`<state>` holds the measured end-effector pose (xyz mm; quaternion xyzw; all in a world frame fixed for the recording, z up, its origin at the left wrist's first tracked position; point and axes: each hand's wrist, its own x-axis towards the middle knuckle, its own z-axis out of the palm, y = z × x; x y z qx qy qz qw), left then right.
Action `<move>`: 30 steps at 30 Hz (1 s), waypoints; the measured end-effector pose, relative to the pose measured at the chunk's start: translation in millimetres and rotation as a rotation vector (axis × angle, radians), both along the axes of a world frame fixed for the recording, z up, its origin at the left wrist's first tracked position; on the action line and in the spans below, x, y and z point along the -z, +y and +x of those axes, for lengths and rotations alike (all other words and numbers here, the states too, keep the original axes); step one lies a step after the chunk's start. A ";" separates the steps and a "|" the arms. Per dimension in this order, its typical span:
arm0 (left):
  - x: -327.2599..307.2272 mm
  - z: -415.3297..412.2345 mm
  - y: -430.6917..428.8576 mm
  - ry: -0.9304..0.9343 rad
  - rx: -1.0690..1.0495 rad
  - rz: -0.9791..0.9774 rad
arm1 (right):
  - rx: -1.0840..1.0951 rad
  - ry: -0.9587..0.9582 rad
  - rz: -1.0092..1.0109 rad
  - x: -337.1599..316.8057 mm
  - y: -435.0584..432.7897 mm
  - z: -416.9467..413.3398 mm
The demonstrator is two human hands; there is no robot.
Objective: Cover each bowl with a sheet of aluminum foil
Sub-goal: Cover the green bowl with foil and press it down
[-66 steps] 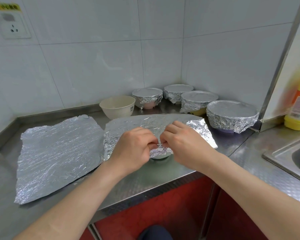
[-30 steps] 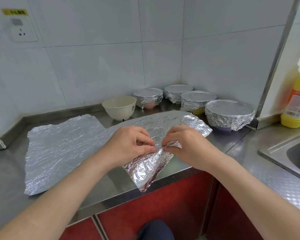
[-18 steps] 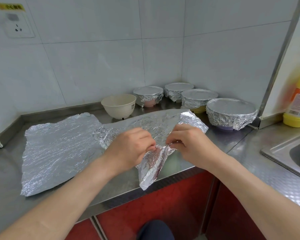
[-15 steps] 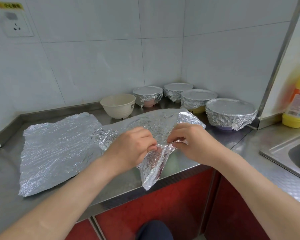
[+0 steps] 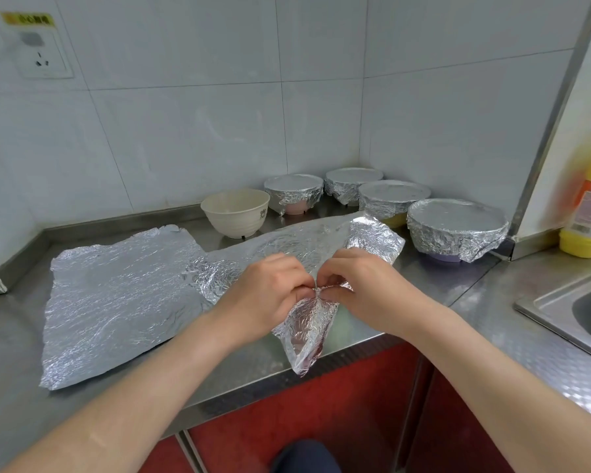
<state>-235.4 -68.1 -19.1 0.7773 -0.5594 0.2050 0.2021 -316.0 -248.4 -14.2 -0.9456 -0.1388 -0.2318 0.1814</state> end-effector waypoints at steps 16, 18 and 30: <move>-10.9 -8.2 13.5 0.287 -0.084 -0.136 | 0.001 0.064 0.022 -15.9 -32.6 -11.3; -11.4 -8.7 13.4 0.317 -0.090 -0.152 | -0.001 0.040 0.059 -18.0 -29.3 -15.1; -0.4 -4.1 4.8 -0.082 -0.030 -0.011 | 0.011 -0.106 -0.034 8.3 0.1 0.0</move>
